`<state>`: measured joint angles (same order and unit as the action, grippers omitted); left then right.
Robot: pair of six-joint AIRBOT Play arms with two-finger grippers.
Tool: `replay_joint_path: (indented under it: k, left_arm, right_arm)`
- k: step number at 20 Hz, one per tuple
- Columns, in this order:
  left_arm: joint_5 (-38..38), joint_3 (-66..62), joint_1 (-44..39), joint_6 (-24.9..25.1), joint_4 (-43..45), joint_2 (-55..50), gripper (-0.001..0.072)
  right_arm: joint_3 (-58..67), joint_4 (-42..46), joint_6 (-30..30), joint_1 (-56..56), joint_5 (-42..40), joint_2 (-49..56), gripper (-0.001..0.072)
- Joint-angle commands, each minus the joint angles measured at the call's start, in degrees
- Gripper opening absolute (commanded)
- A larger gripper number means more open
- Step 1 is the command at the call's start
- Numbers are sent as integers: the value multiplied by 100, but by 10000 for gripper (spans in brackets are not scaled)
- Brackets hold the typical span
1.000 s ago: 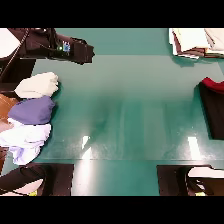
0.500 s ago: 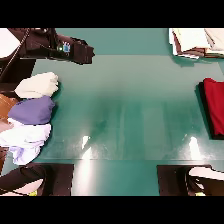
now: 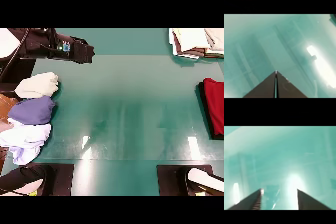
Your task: Fold the shirts.
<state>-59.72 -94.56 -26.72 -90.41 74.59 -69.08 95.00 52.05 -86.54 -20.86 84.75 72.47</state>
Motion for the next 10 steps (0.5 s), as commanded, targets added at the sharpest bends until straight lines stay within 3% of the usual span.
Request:
replay_joint_path:
  k: [1, 3, 4, 10]
  left_arm:
    - [151, -2, -2, -2, -4, -2, 29]
    - [249, -2, -2, -2, -4, -2, 29]
    - [302, -2, -2, -2, -4, -2, 29]
    - [531, -2, -2, -2, -4, -2, 29]
  right_arm:
    - [-2, -92, 136, 1305, -293, -101, 365]
    - [-2, -96, 350, 1930, -343, -101, 62]
    - [-2, -92, 439, 2205, -396, -103, 15]
    - [-2, -96, 468, 2830, -522, -101, 15]
